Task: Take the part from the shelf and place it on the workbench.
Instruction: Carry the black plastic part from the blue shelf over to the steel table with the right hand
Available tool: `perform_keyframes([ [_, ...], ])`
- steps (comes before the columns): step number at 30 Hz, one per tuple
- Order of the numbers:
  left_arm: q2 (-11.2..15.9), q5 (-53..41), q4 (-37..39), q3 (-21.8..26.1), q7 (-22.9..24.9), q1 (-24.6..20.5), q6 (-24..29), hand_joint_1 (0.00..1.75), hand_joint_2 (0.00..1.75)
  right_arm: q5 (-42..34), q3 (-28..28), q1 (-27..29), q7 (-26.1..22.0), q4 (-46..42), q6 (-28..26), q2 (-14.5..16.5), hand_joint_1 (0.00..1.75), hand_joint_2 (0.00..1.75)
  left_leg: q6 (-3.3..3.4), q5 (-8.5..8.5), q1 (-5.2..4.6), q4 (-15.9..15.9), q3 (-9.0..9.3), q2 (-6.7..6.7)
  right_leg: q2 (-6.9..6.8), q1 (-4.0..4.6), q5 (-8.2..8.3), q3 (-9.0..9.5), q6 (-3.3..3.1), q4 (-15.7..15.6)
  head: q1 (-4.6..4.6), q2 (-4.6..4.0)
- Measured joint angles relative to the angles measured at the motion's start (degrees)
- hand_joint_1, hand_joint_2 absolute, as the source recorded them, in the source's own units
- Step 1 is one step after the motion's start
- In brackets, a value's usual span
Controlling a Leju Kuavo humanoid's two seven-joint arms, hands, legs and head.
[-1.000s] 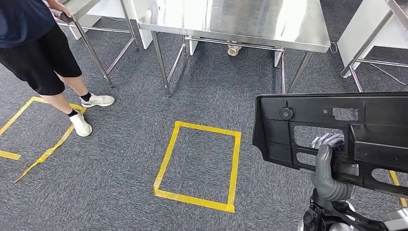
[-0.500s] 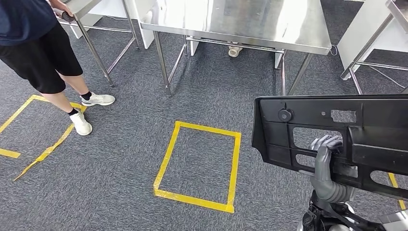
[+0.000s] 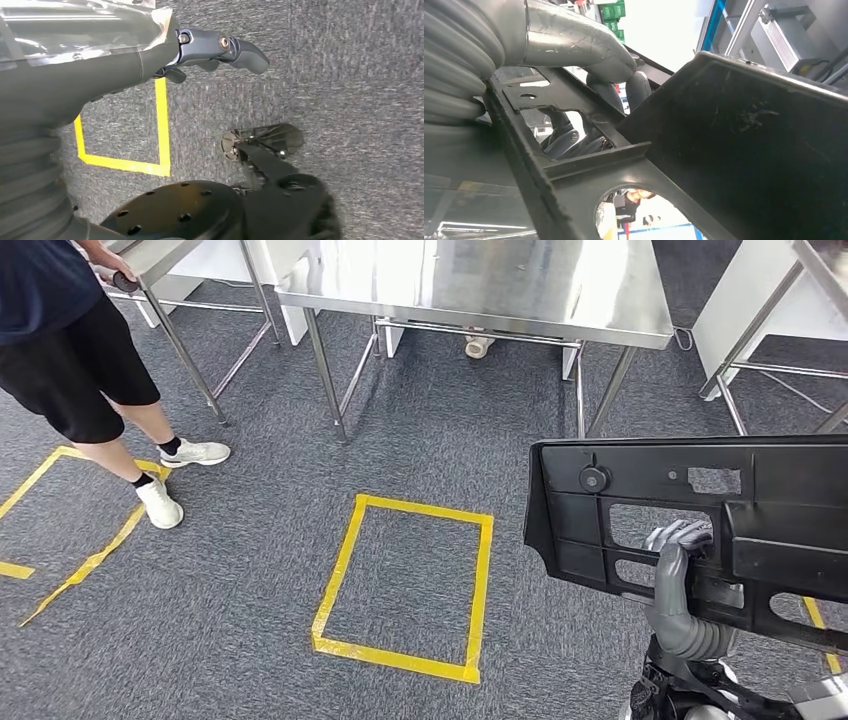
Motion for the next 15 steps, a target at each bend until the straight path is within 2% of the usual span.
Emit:
perform_keyframes([
  [1, 0.0, 0.0, 0.0, 0.0, 0.0, 0.0, 0.1, 0.0, 1.75, 0.0, 0.0, 0.0, 0.0, 0.0, 0.0, 0.0, 1.66, 1.75, 0.19, 0.08, -0.18, -1.6, 0.69, -0.07, 0.07, 0.12, -0.04, 0.08, 0.36, 0.0, -0.08, 0.0],
  [3, 0.0, 0.0, 0.0, 0.0, 0.0, -0.1, 0.4, 0.0, 1.75, 0.0, 0.0, 0.0, 0.0, 0.0, -0.1, 0.0, 1.66, 1.75, 0.71, -0.36, -0.51, -2.2, 0.93, -0.06, 0.1, 0.23, 0.29, 0.17, 1.32, 0.3, -0.14, 0.0],
  [5, -0.1, 0.0, 0.0, 0.0, 0.0, 0.0, 0.6, 0.0, 1.75, 0.0, 0.0, 0.0, 0.0, 0.0, -0.1, 0.0, 1.66, 1.75, 1.53, -0.31, -0.53, -2.6, 1.61, -0.08, -0.05, 0.13, -0.11, -0.25, 1.91, 1.6, -0.08, 0.0],
  [7, -0.1, 0.0, 0.0, 0.0, 0.0, 0.0, 0.7, 0.0, 1.75, 0.1, 0.0, -0.1, 0.0, 0.0, -0.2, 0.0, 1.66, 1.75, 1.96, -0.24, -0.42, -2.9, 2.16, -0.07, -0.19, -0.01, -1.05, -0.94, 1.91, 2.9, 0.02, 0.0],
  [9, -0.1, 0.0, 0.0, 0.0, 0.0, 0.0, 0.7, 0.0, 1.75, 0.1, 0.0, -0.1, 0.0, -0.1, -0.2, 0.0, 1.66, 1.75, 2.04, -0.27, -0.42, -2.9, 2.2, -0.07, -0.2, -0.01, -1.35, -1.21, 1.88, 3.4, 0.05, 0.0],
  [10, -0.1, 0.0, 0.0, 0.0, 0.0, -0.1, 0.7, 0.0, 1.75, 0.1, 0.0, -0.1, 0.0, -0.1, -0.2, 0.0, 1.66, 1.75, 2.09, -0.31, -0.43, -2.9, 2.21, -0.06, -0.2, -0.01, -1.94, -1.97, 1.79, 4.8, 0.11, 0.0],
  [11, -0.1, -0.1, 0.0, 0.0, 0.0, -0.1, 0.7, 0.0, 1.75, 0.1, 0.1, 0.0, 0.0, -0.1, -0.2, 0.0, 1.66, 1.75, 2.18, -0.38, -0.46, -2.9, 2.23, -0.04, -0.2, -0.01, -2.99, -3.5, 1.74, 7.5, 0.16, 0.0],
  [12, -0.1, -0.1, 0.0, 0.0, 0.0, -0.1, 0.7, 0.0, 1.75, 0.1, 0.1, 0.1, 0.0, -0.1, -0.3, 0.0, 1.66, 1.75, 2.22, -0.65, -0.48, -2.9, 2.48, -0.04, -0.22, -0.03, -3.44, -5.28, 2.06, 9.9, 0.24, 0.0],
  [13, -0.2, -0.1, 0.0, 0.0, 0.0, -0.1, 0.7, 0.0, 1.75, 0.1, 0.1, 0.2, 0.0, -0.1, -0.3, -0.1, 1.66, 1.75, 2.2, -1.0, -0.49, -2.8, 2.88, -0.04, -0.28, -0.04, -3.16, -6.39, 2.52, 10.7, 0.31, 0.0],
  [14, -0.2, -0.1, 0.0, 0.0, 0.0, 0.0, 0.7, 0.0, 1.75, 0.2, 0.1, 0.3, 0.0, -0.1, -0.4, -0.1, 1.66, 1.75, 2.07, -1.43, -0.49, -2.8, 3.38, -0.05, -0.4, -0.05, -1.7, -6.27, 3.13, 9.0, 0.34, 0.0],
  [15, -0.3, -0.1, 0.0, 0.0, 0.0, 0.0, 0.7, 0.0, 1.75, 0.2, 0.1, 0.3, 0.0, -0.1, -0.4, -0.1, 1.66, 1.75, 1.8, -1.91, -0.52, -2.8, 3.98, -0.07, -0.6, 0.0, 0.1, -5.34, 3.41, 5.6, 0.37, 0.0],
])
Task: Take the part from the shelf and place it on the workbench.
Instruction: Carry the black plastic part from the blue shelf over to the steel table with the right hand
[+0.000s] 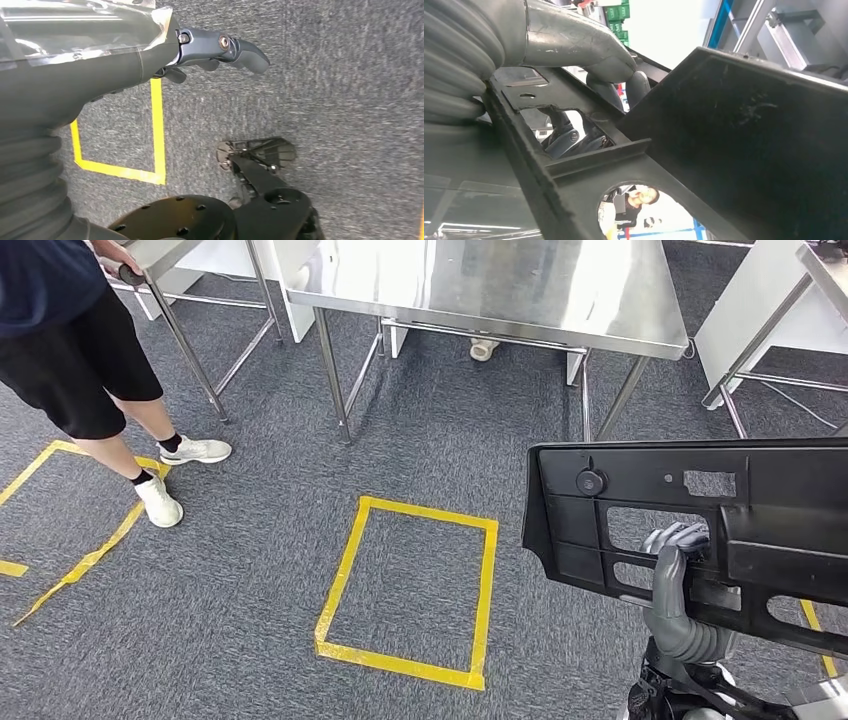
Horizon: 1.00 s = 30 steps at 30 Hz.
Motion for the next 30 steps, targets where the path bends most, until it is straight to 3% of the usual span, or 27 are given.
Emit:
perform_keyframes([
  [2, 0.0, 0.0, 0.0, 0.0, 0.0, 0.0, 0.0, 0.0, 1.75, 0.0, 0.0, 0.0, 0.0, 0.0, 0.0, 0.0, 1.66, 1.75, -0.65, -0.63, -0.12, 0.0, 0.38, 0.05, -0.33, 0.31, 1.33, 1.89, -1.14, -4.7, 0.0, 0.0],
  [4, 0.0, 0.0, 0.0, 0.0, 0.0, 0.0, 0.0, 0.0, 1.75, 0.0, 0.0, 0.1, 0.0, 0.0, 0.0, 0.0, 1.66, 1.75, -1.34, -0.83, -0.22, 0.3, 0.55, 0.16, -0.25, 0.47, 1.04, 2.28, -2.86, -5.2, -0.1, 0.0],
  [6, 0.0, -0.1, 0.0, 0.0, 0.0, 0.0, 0.0, 0.0, 1.75, 0.0, 0.1, 0.1, 0.0, -0.1, -0.1, 0.0, 1.66, 1.75, -1.9, -1.12, -0.16, 1.7, 0.44, 0.2, -0.05, 0.12, 1.15, 3.4, -3.79, -5.5, -0.26, 0.0],
  [8, 0.0, -0.1, 0.0, 0.0, -0.1, -0.1, 0.0, 0.0, 1.75, 0.0, 0.1, 0.0, 0.0, -0.1, -0.1, 0.0, 1.66, 1.75, -2.32, -2.3, 0.0, 6.3, -2.12, 0.14, -0.01, -0.12, 0.68, 4.67, -4.51, -5.7, -0.44, 0.0],
  [10, -0.1, -0.1, 0.0, 0.0, -0.1, 0.0, 0.0, 0.0, 1.75, 0.0, 0.1, 0.0, 0.0, -0.1, -0.1, 0.1, 1.66, 1.75, -2.64, -4.52, 0.11, 13.4, -7.26, 0.07, 0.05, -0.04, -0.11, 5.49, -5.02, -5.7, -0.56, 0.0],
  [12, 0.0, -0.1, 0.0, 0.0, -0.1, 0.2, 0.1, 0.0, 1.75, 0.1, 0.2, 0.1, 0.0, -0.1, -0.1, 0.1, 1.66, 1.75, -2.78, -5.91, 0.14, 16.4, -11.09, 0.06, 0.21, 0.04, -1.17, 6.64, -5.07, -5.7, -0.59, 0.0],
  [13, 0.0, -0.1, 0.0, 0.0, -0.1, 0.2, 0.1, 0.0, 1.75, 0.1, 0.2, 0.1, 0.0, -0.1, -0.1, 0.1, 1.66, 1.75, -2.73, -5.32, 0.14, 15.0, -11.5, 0.07, 0.31, 0.04, -1.79, 7.44, -4.99, -5.7, -0.63, 0.0],
  [14, 0.0, -0.1, 0.0, 0.0, -0.1, 0.3, 0.1, 0.0, 1.75, 0.1, 0.2, 0.1, 0.0, -0.1, -0.1, 0.1, 1.66, 1.75, -2.59, -3.53, 0.14, 12.1, -11.07, 0.07, 0.38, 0.04, -2.49, 8.24, -4.88, -5.8, -0.67, 0.0],
  [16, 0.1, -0.1, 0.0, 0.0, -0.1, 0.4, 0.1, 0.0, 1.75, 0.1, 0.2, 0.1, 0.1, -0.1, -0.1, 0.1, 1.66, 1.75, -2.06, 2.05, 0.0, 5.5, -9.37, 0.05, 0.51, 0.16, -3.99, 9.73, -4.5, -5.8, -0.77, 0.0],
  [17, 0.1, -0.1, 0.0, 0.0, -0.1, 0.4, 0.1, 0.0, 1.75, 0.1, 0.2, 0.0, 0.1, -0.1, -0.1, 0.1, 1.66, 1.75, -1.78, 3.88, -0.16, 3.5, -8.65, 0.03, 0.59, 0.27, -4.72, 10.3, -4.18, -6.0, -0.79, 0.0],
  [18, 0.1, -0.1, 0.0, 0.0, -0.1, 0.4, 0.1, 0.0, 1.75, 0.2, 0.2, 0.0, 0.1, -0.1, 0.0, 0.2, 1.66, 1.75, -1.48, 4.67, -0.33, 2.5, -8.16, 0.0, 0.67, 0.39, -5.1, 11.14, -3.77, -6.1, -0.84, 0.0],
  [20, 0.0, -0.2, 0.0, 0.0, -0.1, 0.4, 0.1, 0.0, 1.75, 0.2, 0.3, -0.1, 0.1, -0.3, 0.0, 0.2, 1.66, 1.75, -0.73, 3.88, -0.44, 2.0, -6.99, -0.08, 0.76, 0.54, -4.85, 11.84, -2.63, -5.5, -0.86, 0.0],
  [21, 0.0, -0.2, 0.0, 0.0, -0.1, 0.4, 0.1, 0.0, 1.75, 0.3, 0.3, -0.2, 0.1, -0.4, 0.0, 0.2, 1.66, 1.75, -0.32, 3.59, -0.37, 1.7, -6.14, -0.1, 0.69, 0.52, -4.3, 11.47, -2.2, -4.0, -0.86, 0.0],
  [23, 0.0, -0.2, -0.1, 0.0, -0.1, 0.4, 0.1, 0.0, 1.75, 0.3, 0.3, -0.3, 0.1, -0.4, 0.0, 0.2, 1.66, 1.75, 0.34, 2.74, -0.23, 1.3, -4.39, -0.13, 0.53, 0.47, -4.06, 7.77, -2.05, 2.0, -0.76, 0.0],
  [24, 0.0, -0.2, 0.0, 0.0, -0.1, 0.4, 0.1, 0.0, 1.75, 0.3, 0.3, -0.3, 0.1, -0.4, 0.0, 0.1, 1.66, 1.75, 0.5, 2.06, -0.25, 1.3, -3.73, -0.13, 0.47, 0.43, -4.78, 5.08, -2.34, 5.7, -0.7, 0.0],
  [26, 0.0, -0.2, 0.0, 0.0, -0.1, 0.4, 0.1, 0.0, 1.75, 0.3, 0.4, -0.2, 0.1, -0.4, 0.0, 0.1, 1.66, 1.75, 0.63, 0.58, -0.25, 1.3, -2.31, -0.27, 0.45, 0.42, -8.07, -0.34, -3.01, 10.9, -0.64, 0.0],
  [28, 0.0, -0.2, 0.0, 0.0, -0.1, 0.5, 0.1, 0.0, 1.75, 0.3, 0.4, -0.1, 0.1, -0.4, 0.0, 0.1, 1.66, 1.75, 0.59, -1.14, -0.23, 1.3, -0.32, -0.47, 0.41, 0.36, -10.84, -3.41, -2.78, 10.7, -0.63, 0.0],
  [29, 0.0, -0.2, 0.0, 0.0, -0.1, 0.6, 0.1, 0.0, 1.75, 0.3, 0.4, 0.0, 0.1, -0.4, -0.1, 0.1, 1.66, 1.75, 0.49, -2.17, -0.19, 1.3, 0.95, -0.59, 0.35, 0.29, -10.81, -4.08, -2.19, 8.6, -0.62, 0.0],
  [30, 0.0, -0.2, 0.0, 0.0, -0.1, 0.6, 0.1, 0.0, 1.75, 0.3, 0.4, 0.0, 0.1, -0.4, -0.1, 0.1, 1.66, 1.75, 0.34, -3.2, -0.16, 1.3, 2.05, -0.66, 0.23, 0.23, -8.93, -4.3, -1.44, 5.6, -0.61, 0.0],
])
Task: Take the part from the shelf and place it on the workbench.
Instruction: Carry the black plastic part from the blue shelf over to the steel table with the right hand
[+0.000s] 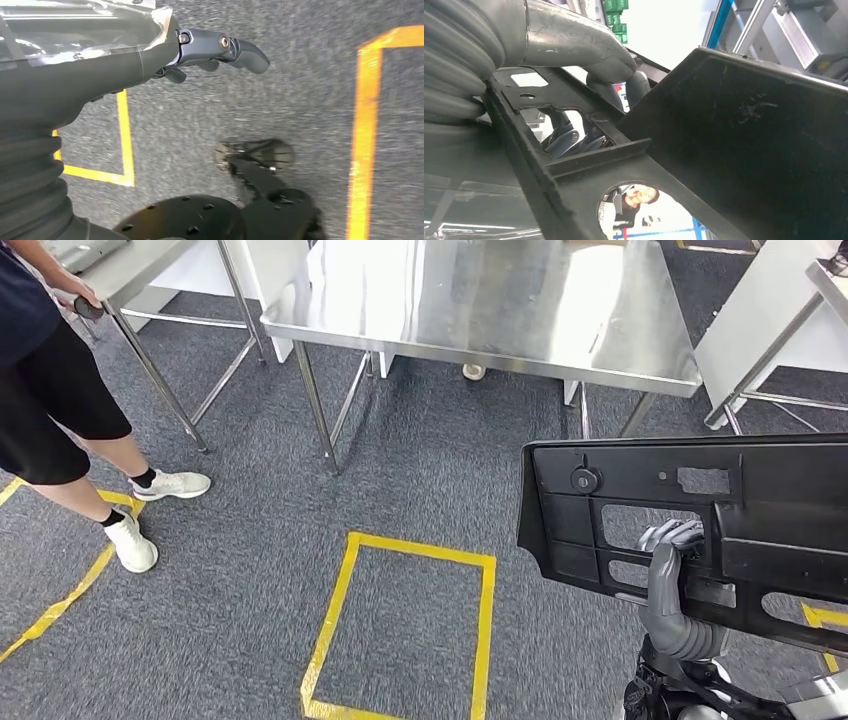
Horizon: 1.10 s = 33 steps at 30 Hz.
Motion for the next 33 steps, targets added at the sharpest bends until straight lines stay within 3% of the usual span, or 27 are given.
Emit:
perform_keyframes([
  [1, 0.0, 0.0, 0.0, 0.0, 0.0, 0.0, 0.0, 0.0, 1.75, 0.0, 0.0, 0.1, 0.0, 0.0, 0.0, 0.0, 1.66, 1.75, -0.23, -1.09, 0.01, 0.0, 1.19, -0.03, -0.26, -0.03, 3.66, -0.05, 0.85, -2.9, 0.0, -0.01],
  [2, 0.0, 0.0, 0.0, 0.0, 0.0, 0.1, 0.0, 0.0, 1.75, 0.0, 0.0, 0.2, 0.1, 0.1, -0.1, 0.0, 1.66, 1.75, -0.54, -2.18, -0.03, 0.0, 2.24, -0.04, -0.62, 0.04, 7.35, 0.15, 1.22, -5.3, 0.02, -0.01],
  [3, 0.0, 0.0, 0.0, 0.0, 0.0, 0.1, 0.0, 0.0, 1.75, 0.1, 0.0, 0.3, 0.2, 0.1, -0.1, 0.0, 1.66, 1.75, -0.92, -3.09, -0.06, -0.2, 3.02, 0.0, -0.85, 0.23, 10.43, 0.61, 0.99, -6.7, -0.05, -0.01],
  [4, 0.1, 0.0, 0.0, 0.0, 0.0, 0.1, 0.0, 0.0, 1.75, 0.1, 0.0, 0.3, 0.2, 0.1, -0.1, 0.0, 1.66, 1.75, -1.29, -3.67, -0.11, -0.4, 3.93, 0.08, -0.96, 0.37, 12.06, 1.18, 0.28, -7.2, -0.11, -0.02],
  [6, 0.1, 0.0, 0.0, 0.0, 0.0, -0.3, 0.1, 0.0, 1.75, 0.2, 0.0, 0.1, 0.3, -0.1, -0.2, 0.1, 1.66, 1.75, -1.88, -2.88, -0.07, 0.9, 3.99, 0.26, -0.67, 0.37, 11.59, 2.84, -1.68, -7.8, -0.24, -0.02],
  [7, 0.0, 0.0, 0.0, 0.0, 0.0, -0.6, 0.1, 0.0, 1.75, 0.2, -0.1, -0.1, 0.3, -0.2, -0.2, 0.1, 1.66, 1.75, -2.09, -1.38, -0.05, 3.6, 2.73, 0.37, -0.58, 0.17, 11.15, 3.76, -2.36, -8.4, -0.24, -0.01],
  [9, -0.1, 0.0, -0.1, 0.0, 0.0, -0.9, 0.1, 0.0, 1.75, 0.3, -0.1, -0.1, 0.4, -0.3, -0.1, 0.2, 1.66, 1.75, -2.5, 0.88, 0.07, 11.2, -2.63, 0.49, -0.51, -0.09, 10.23, 6.12, -3.43, -9.7, -0.3, 0.0],
  [10, -0.1, 0.0, -0.1, 0.0, 0.0, -0.9, 0.1, 0.0, 1.75, 0.3, -0.1, -0.1, 0.5, -0.3, -0.1, 0.2, 1.66, 1.75, -2.7, 0.27, 0.11, 14.4, -5.6, 0.54, -0.49, -0.05, 9.62, 7.36, -3.76, -10.2, -0.3, 0.0],
  [11, -0.1, 0.0, -0.1, 0.0, 0.0, -0.7, 0.1, 0.0, 1.75, 0.4, -0.1, -0.1, 0.5, -0.3, 0.0, 0.2, 1.66, 1.75, -2.88, -1.74, 0.17, 16.2, -8.24, 0.57, -0.39, -0.05, 8.94, 8.62, -3.9, -10.7, -0.32, 0.0],
  [13, -0.1, 0.1, -0.1, 0.1, 0.0, -0.4, 0.2, 0.0, 1.75, 0.4, -0.1, -0.1, 0.6, -0.2, 0.1, 0.2, 1.66, 1.75, -3.09, -6.92, 0.24, 16.4, -12.13, 0.62, -0.07, -0.07, 7.26, 11.27, -3.87, -11.3, -0.31, 0.0],
  [14, -0.1, 0.2, -0.1, 0.1, 0.0, -0.3, 0.2, 0.0, 1.75, 0.4, -0.1, -0.1, 0.6, -0.2, 0.1, 0.2, 1.66, 1.75, -3.09, -8.1, 0.26, 14.9, -13.21, 0.65, 0.06, -0.08, 6.29, 12.56, -3.8, -11.4, -0.32, 0.0],
  [15, 0.0, 0.3, -0.1, 0.1, 0.0, -0.3, 0.2, 0.0, 1.75, 0.4, -0.1, -0.1, 0.6, -0.1, 0.1, 0.2, 1.66, 1.75, -2.98, -7.13, 0.27, 12.5, -13.83, 0.67, 0.13, -0.1, 5.24, 13.82, -3.69, -11.5, -0.32, 0.0],
  [18, 0.0, 0.3, 0.0, 0.2, 0.0, 0.1, 0.2, 0.0, 1.75, 0.3, -0.1, -0.3, 0.6, 0.1, 0.2, 0.2, 1.66, 1.75, -2.19, 5.08, 0.14, 4.2, -13.9, 0.72, 0.46, 0.22, 1.96, 17.12, -3.17, -11.8, -0.41, -0.01],
  [19, 0.0, 0.3, 0.1, 0.2, 0.0, 0.2, 0.2, 0.0, 1.75, 0.3, -0.1, -0.3, 0.6, 0.1, 0.2, 0.2, 1.66, 1.75, -1.9, 7.49, 0.07, 2.9, -13.59, 0.72, 0.6, 0.45, 1.22, 18.46, -2.89, -12.1, -0.42, -0.01],
  [21, -0.1, 0.3, 0.0, 0.3, 0.0, 0.0, 0.2, 0.0, 1.75, 0.2, -0.1, -0.5, 0.5, 0.1, 0.4, 0.2, 1.66, 1.75, -1.31, 7.42, 0.07, 2.5, -12.27, 0.52, 0.74, 0.8, 1.22, 20.01, -1.98, -11.8, -0.34, 0.0],
  [22, -0.2, 0.3, 0.0, 0.3, 0.0, -0.1, 0.2, 0.0, 1.75, 0.2, 0.0, -0.6, 0.5, 0.1, 0.4, 0.2, 1.66, 1.75, -0.91, 7.42, 0.06, 2.2, -11.39, 0.45, 0.62, 0.84, 1.87, 20.02, -1.52, -10.3, -0.2, -0.01],
  [24, -0.2, 0.3, 0.0, 0.5, -0.1, -0.2, 0.3, 0.0, 1.75, 0.1, 0.0, -0.8, 0.5, 0.1, 0.5, 0.1, 1.66, 1.75, -0.01, 7.33, -0.07, 1.9, -9.4, 0.41, 0.4, 0.78, 2.58, 16.52, -1.19, -4.0, 0.07, -0.01],
  [25, -0.2, 0.3, 0.0, 0.5, -0.1, -0.2, 0.4, 0.0, 1.75, 0.1, 0.1, -0.7, 0.5, 0.2, 0.5, 0.0, 1.66, 1.75, 0.38, 6.86, -0.19, 1.8, -8.57, 0.43, 0.28, 0.73, 2.13, 13.84, -1.26, -0.2, 0.19, -0.01],
  [27, -0.2, 0.3, 0.0, 0.6, -0.1, -0.1, 0.5, 0.0, 1.75, 0.0, 0.0, -0.6, 0.5, 0.3, 0.5, 0.0, 1.66, 1.75, 0.84, 5.59, -0.31, 1.3, -6.73, 0.25, 0.26, 0.78, -1.35, 8.19, -1.93, 4.5, 0.29, -0.02],
  [29, -0.2, 0.3, 0.0, 0.7, -0.1, 0.0, 0.6, 0.0, 1.75, 0.0, 0.0, -0.5, 0.5, 0.4, 0.5, -0.1, 1.66, 1.75, 0.96, 3.98, -0.48, 0.8, -4.48, -0.13, 0.26, 0.86, -5.53, 4.6, -2.6, 3.4, 0.44, -0.02],
  [30, -0.3, 0.2, 0.0, 0.7, -0.1, 0.0, 0.6, 0.0, 1.75, -0.1, 0.0, -0.5, 0.5, 0.5, 0.5, -0.1, 1.66, 1.75, 1.01, 3.09, -0.65, 0.7, -3.34, -0.3, 0.25, 0.96, -5.82, 3.62, -2.53, 1.0, 0.49, -0.02],
  [31, -0.3, 0.2, 0.0, 0.7, -0.1, 0.1, 0.6, 0.0, 1.75, -0.1, 0.0, -0.4, 0.5, 0.6, 0.5, -0.1, 1.66, 1.75, 1.07, 2.17, -0.8, 0.7, -2.32, -0.44, 0.26, 1.09, -3.6, 3.13, -1.98, -1.8, 0.5, -0.02],
  [33, -0.4, 0.0, 0.0, 0.7, -0.1, 0.1, 0.7, 0.0, 1.75, -0.1, 0.0, -0.2, 0.5, 0.6, 0.5, -0.1, 1.66, 1.75, 0.9, 0.22, -1.01, 0.6, -0.48, -0.63, 0.06, 1.43, 4.57, 3.42, -0.87, -6.8, 0.34, -0.02],
])
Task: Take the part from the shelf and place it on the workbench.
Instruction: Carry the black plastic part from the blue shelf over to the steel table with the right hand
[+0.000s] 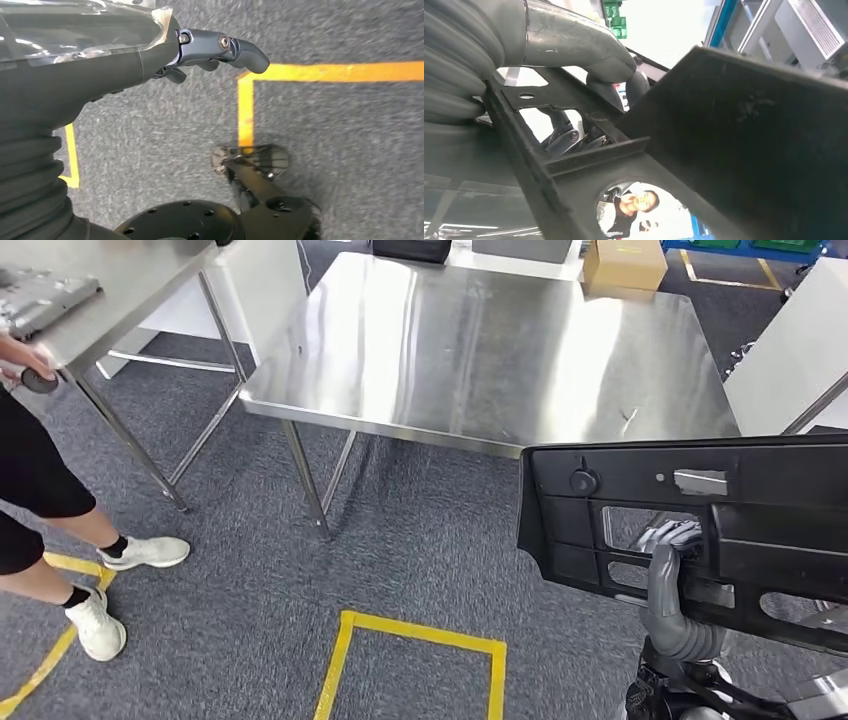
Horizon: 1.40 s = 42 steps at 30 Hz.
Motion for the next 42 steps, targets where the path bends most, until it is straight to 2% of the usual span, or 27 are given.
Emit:
perform_keyframes([
  [1, -0.1, -0.1, 0.0, 0.0, 0.0, 0.0, 0.0, 0.0, 1.75, 0.0, 0.0, 0.1, 0.0, -0.1, 0.0, 0.0, 1.66, 1.75, -0.3, -0.79, 0.04, -0.2, 0.86, -0.07, -0.09, 0.26, 3.29, 0.64, -0.01, -1.3, -0.1, 0.0],
  [2, -0.1, -0.1, 0.0, 0.0, 0.0, -0.1, 0.0, 0.0, 1.75, 0.0, 0.0, 0.0, 0.0, -0.2, 0.0, 0.0, 1.66, 1.75, -0.63, -0.94, 0.06, 0.1, 1.72, -0.02, -0.14, 0.37, 4.87, 1.45, -0.5, -2.2, -0.14, 0.0],
  [4, -0.1, -0.1, -0.1, 0.0, 0.0, -0.6, 0.0, 0.0, 1.75, 0.1, 0.1, -0.1, -0.1, -0.6, 0.0, 0.1, 1.66, 1.75, -1.2, 0.15, 0.02, 2.5, 1.87, 0.24, 0.02, 0.03, 5.42, 3.81, -1.95, -3.4, -0.03, 0.0],
  [7, -0.1, -0.2, -0.2, 0.0, 0.0, -1.1, 0.0, 0.0, 1.75, 0.1, 0.1, -0.2, -0.1, -0.7, 0.0, 0.3, 1.66, 1.75, -1.8, 1.83, 0.3, 11.8, -4.0, 0.58, -0.02, -1.0, 4.78, 6.76, -3.34, -4.6, -0.18, -0.01],
  [9, -0.1, -0.2, -0.2, 0.0, 0.0, -0.9, 0.0, 0.0, 1.75, 0.1, 0.1, -0.1, -0.1, -0.7, 0.0, 0.4, 1.66, 1.75, -2.67, -1.55, 0.94, 15.6, -8.89, 0.69, 0.16, -1.42, 3.31, 8.18, -3.31, -4.8, -0.25, 0.0],
  [11, 0.1, -0.2, -0.2, 0.0, 0.0, -0.6, 0.0, 0.0, 1.75, 0.1, 0.1, 0.0, 0.0, -0.7, 0.0, 0.5, 1.66, 1.75, -3.74, -5.91, 1.65, 15.1, -12.09, 0.94, 0.46, -2.07, 1.53, 10.05, -2.67, -4.8, -0.27, 0.0],
  [12, 0.2, -0.3, -0.2, 0.0, 0.0, -0.5, 0.0, 0.0, 1.75, 0.2, 0.1, 0.1, 0.0, -0.7, 0.0, 0.6, 1.66, 1.75, -4.33, -6.37, 2.02, 13.3, -12.89, 1.15, 0.58, -2.47, 0.48, 11.14, -2.24, -4.8, -0.29, 0.0],
  [13, 0.3, -0.3, -0.2, 0.1, 0.0, -0.5, 0.0, 0.0, 1.75, 0.2, 0.1, 0.1, 0.1, -0.7, -0.1, 0.7, 1.66, 1.75, -4.99, -4.63, 2.43, 10.7, -13.21, 1.44, 0.62, -2.84, -0.63, 12.25, -1.75, -4.8, -0.31, 0.0],
  [15, 0.3, -0.5, 0.0, 0.1, 0.0, -0.2, -0.2, 0.0, 1.75, 0.4, 0.1, 0.2, 0.2, -0.7, -0.2, 0.9, 1.66, 1.75, -5.74, 3.08, 3.01, 5.4, -13.22, 2.54, 0.65, -3.06, -2.96, 14.44, -0.7, -4.9, -0.7, 0.0],
  [16, 0.4, -0.5, 0.0, 0.1, 0.1, -0.1, -0.2, 0.0, 1.75, 0.4, 0.1, 0.2, 0.3, -0.8, -0.2, 1.0, 1.66, 1.75, -5.55, 6.15, 3.05, 4.1, -12.91, 3.02, 0.62, -2.99, -3.99, 15.58, -0.14, -5.4, -0.79, 0.0],
  [17, 0.4, -0.6, 0.0, 0.1, 0.1, -0.2, -0.3, 0.0, 1.75, 0.5, 0.1, 0.2, 0.4, -0.9, -0.3, 1.0, 1.66, 1.75, -4.99, 7.65, 2.96, 3.5, -12.52, 3.3, 0.57, -2.8, -4.43, 16.85, 0.61, -5.7, -0.9, 0.0],
  [18, 0.5, -0.7, 0.0, 0.1, 0.2, -0.3, -0.3, 0.0, 1.75, 0.5, 0.1, 0.2, 0.4, -1.1, -0.3, 1.0, 1.66, 1.75, -4.27, 7.28, 2.79, 3.6, -11.85, 3.33, 0.54, -2.7, -4.25, 17.62, 1.42, -5.7, -0.85, 0.0],
  [20, 0.5, -0.8, -0.1, 0.0, 0.2, -0.6, -0.4, 0.0, 1.75, 0.5, 0.1, 0.0, 0.4, -1.3, -0.4, 1.1, 1.66, 1.75, -3.06, 6.29, 2.81, 3.1, -10.36, 2.71, 0.4, -2.77, -2.05, 16.51, 2.69, -1.9, -0.59, -0.01],
  [22, 0.5, -0.8, -0.2, 0.0, 0.2, -0.7, -0.5, 0.0, 1.75, 0.6, 0.2, -0.1, 0.4, -1.4, -0.4, 1.1, 1.66, 1.75, -2.11, 5.07, 2.78, 2.3, -8.26, 2.26, 0.23, -2.82, -0.65, 10.79, 2.62, 6.0, -0.2, -0.01],
  [24, 0.5, -0.8, -0.2, 0.0, 0.3, -0.6, -0.6, 0.0, 1.75, 0.6, 0.1, 0.1, 0.5, -1.4, -0.4, 1.1, 1.66, 1.75, -1.59, 3.5, 2.51, 1.1, -5.61, 1.77, 0.1, -2.45, -3.23, 4.22, 1.31, 11.9, 0.08, 0.01],
  [26, 0.5, -0.8, -0.2, 0.0, 0.3, -0.4, -0.6, 0.0, 1.75, 0.6, 0.1, 0.2, 0.6, -1.3, -0.3, 1.1, 1.66, 1.75, -1.43, 1.72, 2.22, -0.1, -2.28, 1.15, 0.07, -2.1, -7.65, -0.36, -0.09, 11.8, 0.15, 0.01],
  [27, 0.5, -0.8, -0.2, 0.0, 0.4, -0.4, -0.6, 0.0, 1.75, 0.6, 0.0, 0.2, 0.6, -1.3, -0.3, 1.1, 1.66, 1.75, -1.42, 0.73, 2.08, -0.6, -0.42, 0.87, 0.06, -2.0, -8.47, -1.81, -0.17, 9.9, 0.18, 0.01],
  [28, 0.5, -0.8, -0.2, 0.0, 0.4, -0.3, -0.6, 0.0, 1.75, 0.6, 0.0, 0.3, 0.6, -1.3, -0.2, 1.1, 1.66, 1.75, -1.45, -0.35, 1.96, -1.1, 1.32, 0.69, -0.01, -1.92, -7.04, -2.92, 0.41, 7.0, 0.23, 0.0],
  [30, 0.5, -0.8, 0.1, 0.0, 0.4, 0.0, -0.5, 0.0, 1.75, 0.6, -0.1, 0.6, 0.6, -1.0, -0.1, 1.1, 1.66, 1.75, -1.73, -2.46, 1.78, -1.7, 4.22, 0.46, -0.59, -1.56, 3.0, -4.34, 2.57, 0.7, 0.19, 0.01],
  [31, 0.5, -0.8, 0.1, 0.0, 0.4, 0.1, -0.3, 0.0, 1.75, 0.6, -0.1, 0.7, 0.6, -0.8, -0.1, 1.1, 1.66, 1.75, -2.07, -3.43, 1.7, -1.8, 5.1, 0.39, -0.87, -1.15, 7.97, -4.43, 2.87, -1.2, 0.2, 0.01],
  [32, 0.4, -0.8, 0.2, 0.0, 0.5, 0.1, 0.1, 0.0, 1.75, 0.7, -0.2, 0.8, 0.6, -0.8, 0.0, 1.1, 1.66, 1.75, -2.45, -4.14, 1.66, -1.9, 6.07, 0.36, -1.05, -0.85, 11.25, -4.3, 2.45, -2.1, 0.12, 0.01],
  [33, 0.4, -0.7, 0.1, 0.0, 0.5, 0.0, 0.5, 0.0, 1.75, 0.7, -0.2, 0.6, 0.6, -0.9, 0.0, 1.1, 1.66, 1.75, -2.84, -4.31, 1.61, -1.8, 6.67, 0.35, -1.08, -0.62, 11.99, -3.87, 1.47, -2.3, 0.15, 0.01],
  [35, 0.3, -0.5, 0.0, 0.1, 0.6, -0.6, 1.2, 0.0, 1.75, 0.8, -0.2, 0.2, 0.5, -1.1, 0.2, 1.1, 1.66, 1.75, -3.37, -2.34, 1.73, 1.9, 4.93, 0.58, -0.81, -0.98, 11.17, -2.59, -0.28, -2.7, 0.18, 0.01],
  [37, 0.2, -0.4, 0.0, 0.1, 0.7, -1.1, 1.5, 0.0, 1.75, 1.1, -0.1, -0.1, 0.6, -1.2, 0.5, 1.1, 1.66, 1.75, -3.62, -0.49, 1.81, 9.5, -0.3, 0.83, -0.72, -1.33, 10.38, -0.9, -1.46, -3.8, 0.18, 0.02],
  [39, 0.1, -0.4, 0.0, 0.1, 1.0, -1.0, 1.7, 0.0, 1.75, 1.4, 0.2, -0.1, 0.6, -1.1, 0.9, 1.1, 1.66, 1.75, -3.85, -3.63, 1.83, 14.6, -5.16, 0.99, -0.55, -1.27, 9.26, 0.71, -2.41, -4.3, 0.15, 0.02],
  [41, 0.1, -0.3, 0.0, 0.1, 1.2, -0.9, 1.9, 0.0, 1.75, 1.6, 0.4, -0.1, 0.7, -1.0, 1.1, 1.1, 1.66, 1.75, -4.14, -8.22, 1.85, 14.9, -8.18, 1.03, -0.17, -1.25, 8.0, 2.28, -2.63, -4.3, 0.16, 0.02],
  [42, 0.1, -0.3, 0.0, 0.2, 1.2, -0.8, 2.0, 0.0, 1.75, 1.6, 0.5, -0.1, 0.7, -0.9, 1.1, 1.1, 1.66, 1.75, -4.2, -8.47, 1.86, 13.5, -8.86, 1.06, 0.02, -1.25, 7.38, 3.09, -2.56, -4.3, 0.15, 0.02],
])
